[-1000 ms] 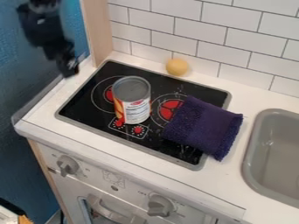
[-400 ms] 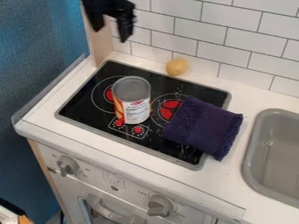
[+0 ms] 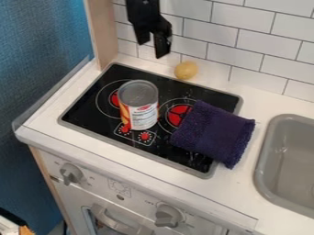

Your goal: Placed the brown object on the cloth

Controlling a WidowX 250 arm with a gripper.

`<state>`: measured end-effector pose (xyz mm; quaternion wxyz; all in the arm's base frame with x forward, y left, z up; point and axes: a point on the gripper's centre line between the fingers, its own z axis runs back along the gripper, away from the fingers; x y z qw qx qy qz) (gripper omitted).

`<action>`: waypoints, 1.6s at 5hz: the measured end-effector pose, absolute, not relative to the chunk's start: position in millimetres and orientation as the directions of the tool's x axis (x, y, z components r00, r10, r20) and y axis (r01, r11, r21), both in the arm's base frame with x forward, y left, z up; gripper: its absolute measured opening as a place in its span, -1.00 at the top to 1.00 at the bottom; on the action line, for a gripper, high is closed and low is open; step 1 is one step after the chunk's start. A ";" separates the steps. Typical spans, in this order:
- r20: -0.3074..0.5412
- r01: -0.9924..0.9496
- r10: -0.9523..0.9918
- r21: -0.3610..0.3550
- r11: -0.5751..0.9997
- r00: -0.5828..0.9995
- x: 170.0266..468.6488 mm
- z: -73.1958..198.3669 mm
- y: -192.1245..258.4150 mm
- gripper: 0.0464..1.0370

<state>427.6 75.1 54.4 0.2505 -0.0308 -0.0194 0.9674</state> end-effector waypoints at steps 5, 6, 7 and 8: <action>-0.194 -0.726 0.729 -0.096 -0.680 -0.657 461.7 -1.1 37.4 -0.93; -0.197 -0.713 0.716 -0.099 -0.694 -0.670 463.6 -6.5 38.7 -0.88; -0.204 -0.696 0.702 -0.110 -0.709 -0.683 464.5 -8.9 39.7 -0.33; -0.208 -0.691 0.698 -0.116 -0.713 -0.685 462.4 -9.8 39.0 -0.09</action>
